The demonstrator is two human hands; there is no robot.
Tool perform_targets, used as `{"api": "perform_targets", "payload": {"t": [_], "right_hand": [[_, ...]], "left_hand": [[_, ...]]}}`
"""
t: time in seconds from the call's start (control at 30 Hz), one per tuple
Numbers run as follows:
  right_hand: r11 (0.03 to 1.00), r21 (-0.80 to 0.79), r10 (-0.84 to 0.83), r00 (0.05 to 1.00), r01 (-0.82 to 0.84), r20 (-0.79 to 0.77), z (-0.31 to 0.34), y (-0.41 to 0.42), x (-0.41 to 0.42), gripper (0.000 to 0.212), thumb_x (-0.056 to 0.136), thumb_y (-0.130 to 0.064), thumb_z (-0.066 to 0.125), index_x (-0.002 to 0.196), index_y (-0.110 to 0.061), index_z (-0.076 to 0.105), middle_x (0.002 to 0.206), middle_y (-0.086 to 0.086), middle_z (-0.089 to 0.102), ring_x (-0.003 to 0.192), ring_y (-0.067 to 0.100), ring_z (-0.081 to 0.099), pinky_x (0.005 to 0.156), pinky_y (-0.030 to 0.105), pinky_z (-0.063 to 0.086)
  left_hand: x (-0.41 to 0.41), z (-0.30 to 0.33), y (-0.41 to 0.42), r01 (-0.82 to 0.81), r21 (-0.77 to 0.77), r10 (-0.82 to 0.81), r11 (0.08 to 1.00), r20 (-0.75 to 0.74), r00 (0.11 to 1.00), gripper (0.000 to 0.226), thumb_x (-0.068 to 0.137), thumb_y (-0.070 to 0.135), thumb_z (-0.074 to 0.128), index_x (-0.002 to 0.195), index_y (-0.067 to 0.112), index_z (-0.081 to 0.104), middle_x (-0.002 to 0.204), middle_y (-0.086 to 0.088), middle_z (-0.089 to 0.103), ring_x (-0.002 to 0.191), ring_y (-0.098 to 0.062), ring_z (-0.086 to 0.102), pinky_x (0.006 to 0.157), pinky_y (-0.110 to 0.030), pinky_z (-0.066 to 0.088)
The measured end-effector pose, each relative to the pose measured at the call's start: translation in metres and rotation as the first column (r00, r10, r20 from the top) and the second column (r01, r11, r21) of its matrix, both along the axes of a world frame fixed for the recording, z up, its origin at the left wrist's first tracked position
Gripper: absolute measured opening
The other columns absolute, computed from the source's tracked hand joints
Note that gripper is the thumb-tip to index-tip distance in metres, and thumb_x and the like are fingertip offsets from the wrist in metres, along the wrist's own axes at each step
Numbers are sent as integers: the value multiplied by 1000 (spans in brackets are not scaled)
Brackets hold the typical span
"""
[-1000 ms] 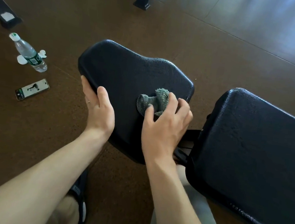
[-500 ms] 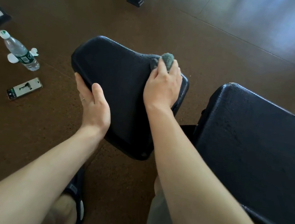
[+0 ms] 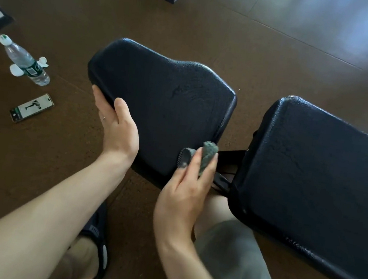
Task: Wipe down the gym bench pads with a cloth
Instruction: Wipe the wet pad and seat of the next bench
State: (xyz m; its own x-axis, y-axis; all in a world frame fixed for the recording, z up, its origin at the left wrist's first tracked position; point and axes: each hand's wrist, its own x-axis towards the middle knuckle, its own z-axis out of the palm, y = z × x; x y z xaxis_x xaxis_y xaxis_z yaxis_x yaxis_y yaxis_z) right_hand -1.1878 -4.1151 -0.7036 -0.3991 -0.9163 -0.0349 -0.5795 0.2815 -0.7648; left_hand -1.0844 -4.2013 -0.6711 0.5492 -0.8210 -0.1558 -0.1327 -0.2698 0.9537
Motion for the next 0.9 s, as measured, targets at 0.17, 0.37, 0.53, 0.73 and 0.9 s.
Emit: {"api": "perform_targets", "payload": {"t": [0.17, 0.37, 0.53, 0.73, 0.9], "right_hand": [[999, -42, -3, 999, 1, -37, -3, -26, -6, 48, 108, -19, 42, 155, -14, 40, 168, 8, 17, 154, 21, 16, 122, 25, 11], [965, 158, -224, 972, 211, 71, 15, -140, -27, 53, 109, -27, 30, 160, -12, 27, 169, 16, 11, 155, 30, 10, 126, 41, 12], [938, -207, 227, 945, -277, -236, 24, -104, 33, 51, 98, -17, 34, 142, -3, 56, 159, 24, 35, 146, 41, 35, 121, 46, 29], [714, -234, 577, 744, -660, -337, 7, -14, -15, 48, 96, -10, 46, 143, -11, 58, 162, 13, 36, 152, 28, 29, 123, 45, 27], [987, -150, 57, 998, -53, 26, -10, -75, -44, 43, 102, -12, 47, 145, -10, 55, 163, 13, 32, 151, 28, 31, 125, 33, 21]], "left_hand": [[1, -1, 0, -3, 6, 3, 1000, 6, 1000, 59, 112, 37, 20, 162, 30, -10, 171, 7, -5, 154, -10, 12, 108, -17, 16], [1, -1, -1, 6, 10, -5, 1000, -35, 999, 59, 113, 34, 22, 163, 28, -9, 171, 7, -4, 136, 6, 12, 90, 8, 17], [8, -7, -7, -35, -26, 33, 999, -78, 996, 67, 108, 41, 32, 163, 29, -4, 171, -2, 5, 155, -15, 17, 118, -17, 14], [30, -10, -2, 78, -100, -105, 992, -303, 947, 71, 99, 46, 37, 161, 45, 1, 166, 6, 27, 144, -14, 42, 122, -46, 33], [24, -6, 0, 99, -110, -127, 989, -292, 948, 62, 109, 39, 29, 161, 43, -4, 168, 12, 19, 148, -12, 33, 124, -45, 28]]}}
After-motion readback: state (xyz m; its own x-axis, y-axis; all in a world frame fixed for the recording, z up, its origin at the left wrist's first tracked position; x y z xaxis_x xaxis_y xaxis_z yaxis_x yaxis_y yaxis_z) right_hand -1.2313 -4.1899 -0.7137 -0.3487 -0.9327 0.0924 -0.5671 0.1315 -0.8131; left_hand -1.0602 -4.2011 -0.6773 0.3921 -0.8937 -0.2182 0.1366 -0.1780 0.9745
